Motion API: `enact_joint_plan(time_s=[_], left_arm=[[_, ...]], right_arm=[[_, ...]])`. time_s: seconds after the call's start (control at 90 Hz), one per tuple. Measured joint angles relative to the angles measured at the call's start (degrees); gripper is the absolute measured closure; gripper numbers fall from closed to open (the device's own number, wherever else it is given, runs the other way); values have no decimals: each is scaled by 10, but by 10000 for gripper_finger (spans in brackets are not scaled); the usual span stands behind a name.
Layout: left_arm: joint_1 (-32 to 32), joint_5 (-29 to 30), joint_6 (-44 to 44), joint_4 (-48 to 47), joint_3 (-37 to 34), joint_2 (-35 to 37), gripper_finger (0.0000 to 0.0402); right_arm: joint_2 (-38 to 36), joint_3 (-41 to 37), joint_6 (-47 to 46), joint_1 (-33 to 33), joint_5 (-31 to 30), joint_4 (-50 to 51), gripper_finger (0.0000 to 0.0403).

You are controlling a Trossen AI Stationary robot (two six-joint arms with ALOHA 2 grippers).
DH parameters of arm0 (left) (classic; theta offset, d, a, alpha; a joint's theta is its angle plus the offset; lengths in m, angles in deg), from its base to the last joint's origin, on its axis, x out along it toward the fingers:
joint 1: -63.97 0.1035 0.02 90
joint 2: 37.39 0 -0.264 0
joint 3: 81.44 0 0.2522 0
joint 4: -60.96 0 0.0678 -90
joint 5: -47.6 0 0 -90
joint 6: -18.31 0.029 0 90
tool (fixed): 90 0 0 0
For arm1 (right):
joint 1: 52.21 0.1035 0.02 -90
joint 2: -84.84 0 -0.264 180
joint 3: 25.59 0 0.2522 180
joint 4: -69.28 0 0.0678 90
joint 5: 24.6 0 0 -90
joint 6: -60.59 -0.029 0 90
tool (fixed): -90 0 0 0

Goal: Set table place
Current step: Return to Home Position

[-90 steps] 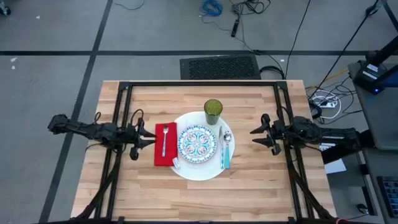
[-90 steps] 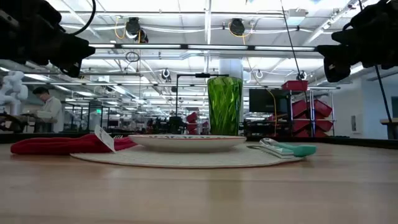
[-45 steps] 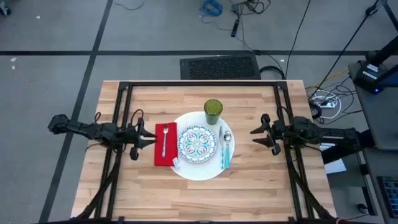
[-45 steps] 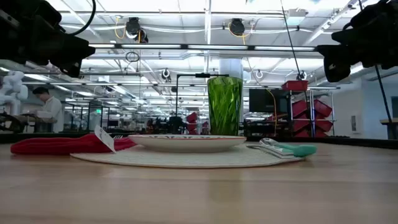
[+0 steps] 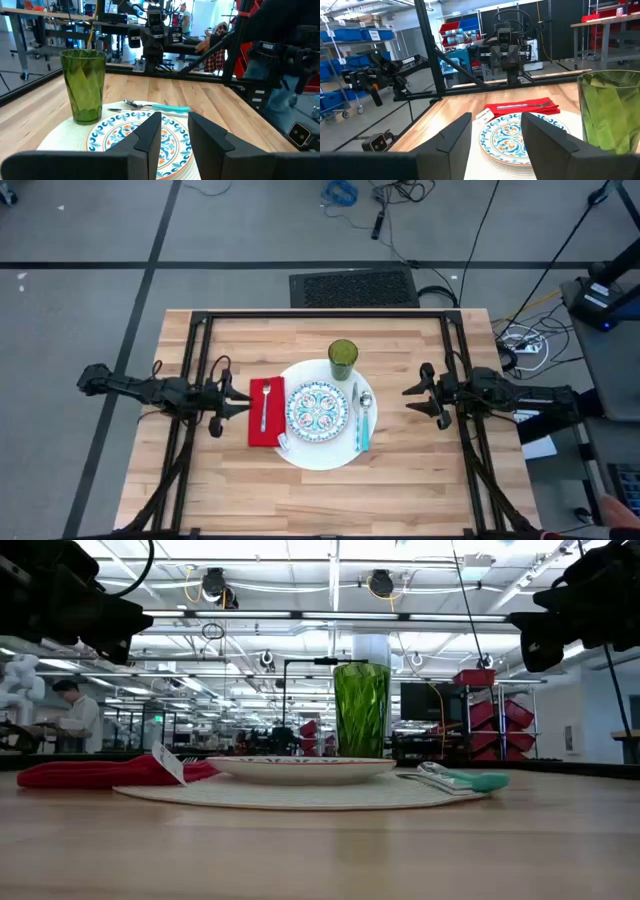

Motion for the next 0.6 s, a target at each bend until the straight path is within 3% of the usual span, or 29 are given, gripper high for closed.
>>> enact_joint_plan(time_s=[0.6], left_arm=[[0,0,0,-1,0,0,319]], right_arm=[[0,0,0,25,0,0,245]])
